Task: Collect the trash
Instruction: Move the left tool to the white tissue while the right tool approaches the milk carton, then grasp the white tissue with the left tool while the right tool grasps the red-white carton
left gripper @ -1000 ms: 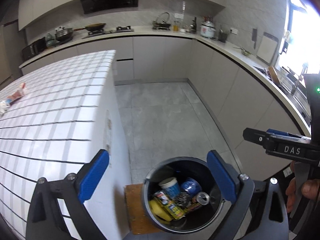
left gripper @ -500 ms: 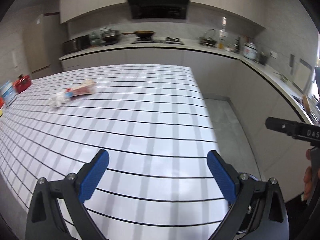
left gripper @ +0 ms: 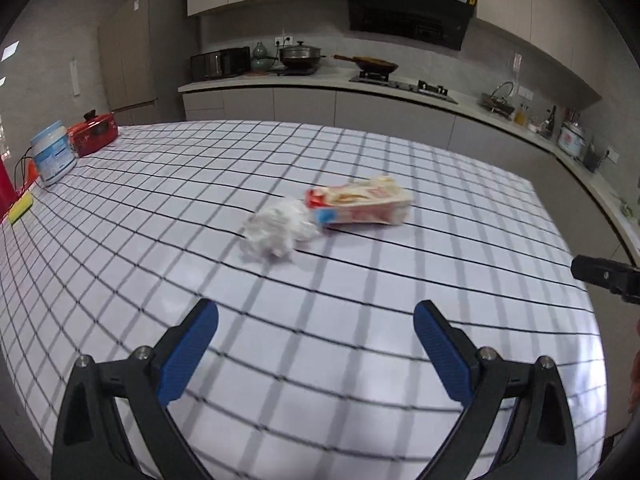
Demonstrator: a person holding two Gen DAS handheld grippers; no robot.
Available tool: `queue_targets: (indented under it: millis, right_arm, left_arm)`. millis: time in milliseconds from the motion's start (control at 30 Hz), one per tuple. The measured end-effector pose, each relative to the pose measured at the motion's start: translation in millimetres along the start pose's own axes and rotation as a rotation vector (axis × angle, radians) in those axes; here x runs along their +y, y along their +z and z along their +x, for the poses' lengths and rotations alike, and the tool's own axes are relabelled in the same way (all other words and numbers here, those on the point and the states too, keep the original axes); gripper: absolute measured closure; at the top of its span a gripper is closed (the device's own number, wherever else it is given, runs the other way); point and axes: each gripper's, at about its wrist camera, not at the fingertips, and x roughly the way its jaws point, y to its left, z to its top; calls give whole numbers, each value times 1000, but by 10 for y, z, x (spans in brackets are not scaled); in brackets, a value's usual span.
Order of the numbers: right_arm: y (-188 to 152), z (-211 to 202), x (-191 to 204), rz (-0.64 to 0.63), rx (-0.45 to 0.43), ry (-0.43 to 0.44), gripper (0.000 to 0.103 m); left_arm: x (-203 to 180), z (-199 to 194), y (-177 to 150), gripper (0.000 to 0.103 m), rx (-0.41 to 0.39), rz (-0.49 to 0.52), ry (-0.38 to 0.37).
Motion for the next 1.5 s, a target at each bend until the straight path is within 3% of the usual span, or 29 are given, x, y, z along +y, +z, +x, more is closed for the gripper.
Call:
queue_targets:
  millis: [133, 300, 467, 533, 600, 700, 833, 1033, 1133, 1233, 1333, 1500]
  right_arm:
    - [219, 433, 438, -25, 42, -3, 9]
    - [380, 845, 787, -32, 90, -9, 9]
    - [508, 1090, 893, -27, 116, -34, 9]
    - [548, 1157, 925, -32, 123, -37, 9]
    - [593, 1239, 975, -42, 129, -32, 9]
    - [675, 1380, 1077, -54, 141, -23, 9]
    - [758, 1577, 1291, -77, 159, 11, 9]
    - [686, 1606, 1907, -190, 158, 177, 9]
    - [695, 1487, 2018, -277, 100, 127, 9]
    - [846, 1500, 1861, -194, 80, 156, 9]
    - [954, 1682, 1874, -203, 92, 145, 9]
    - [772, 1732, 2158, -213, 174, 309, 8]
  left_arm:
    - [286, 355, 171, 4, 40, -2, -46]
    - [329, 698, 337, 6, 88, 27, -111]
    - [414, 987, 478, 23, 143, 16, -181]
    - [473, 1029, 518, 42, 142, 1, -217]
    - [541, 1039, 561, 52, 138, -11, -227]
    - [704, 994, 585, 58, 126, -24, -222]
    - [946, 842, 545, 58, 107, -27, -191]
    - [1295, 640, 477, 58, 78, -83, -144]
    - [1378, 620, 475, 58, 69, -103, -132]
    - [1445, 610, 411, 58, 75, -124, -120]
    - [1510, 609, 341, 58, 84, -141, -109]
    - [1579, 599, 297, 58, 94, -158, -99]
